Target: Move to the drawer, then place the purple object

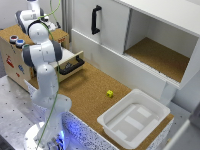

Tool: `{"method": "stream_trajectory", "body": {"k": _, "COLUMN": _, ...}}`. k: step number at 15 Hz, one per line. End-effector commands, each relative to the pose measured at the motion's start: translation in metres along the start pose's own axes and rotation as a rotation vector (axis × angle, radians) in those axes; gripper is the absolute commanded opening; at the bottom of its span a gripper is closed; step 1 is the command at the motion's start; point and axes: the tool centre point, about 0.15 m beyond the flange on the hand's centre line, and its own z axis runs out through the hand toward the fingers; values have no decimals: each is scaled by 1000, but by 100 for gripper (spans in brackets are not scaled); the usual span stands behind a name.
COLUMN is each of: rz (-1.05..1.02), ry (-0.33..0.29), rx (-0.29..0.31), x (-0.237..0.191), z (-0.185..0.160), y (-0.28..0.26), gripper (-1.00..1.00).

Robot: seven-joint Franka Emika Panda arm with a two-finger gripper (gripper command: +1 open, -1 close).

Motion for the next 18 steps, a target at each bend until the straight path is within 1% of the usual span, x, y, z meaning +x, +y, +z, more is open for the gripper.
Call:
{"method": "stream_trajectory", "body": {"k": 1, "rz": 7, "ry": -80, "rx": -23, "x": -7, "z": -11, "y": -5, "gripper": -100}}
{"method": "stream_trajectory", "body": {"k": 3, "rz": 9, "ry": -75, "rx": -15, "x": -11, "z": -12, "y": -8, "gripper": -100}}
{"method": "stream_trajectory", "body": {"k": 6, "rz": 51, "ry": -34, "rx": -15, "x": -22, "z": -25, "y": 0, "gripper": -100}}
{"method": "stream_trajectory", "body": {"k": 7, "rz": 68, "ry": -29, "rx": -25, "x": -28, "z": -28, "y": 5, "gripper": -100}}
{"method": "stream_trajectory", "body": {"k": 10, "rz": 118, "ry": -36, "rx": -30, "x": -53, "z": -27, "y": 19, "gripper": -100}}
{"method": "stream_trajectory", "body": {"k": 13, "rz": 157, "ry": -55, "rx": -20, "x": -94, "z": -19, "y": 38, "gripper": -100}}
{"method": "stream_trajectory", "body": {"k": 15, "rz": 142, "ry": -69, "rx": -19, "x": -126, "z": -12, "y": 50, "gripper": -100}}
{"method": "stream_trajectory", "body": {"k": 17, "rz": 107, "ry": -73, "rx": -11, "x": -150, "z": -5, "y": 59, "gripper": -100}}
{"method": "stream_trajectory", "body": {"k": 18, "rz": 83, "ry": -82, "rx": -32, "x": -160, "z": 0, "y": 62, "gripper": -100}}
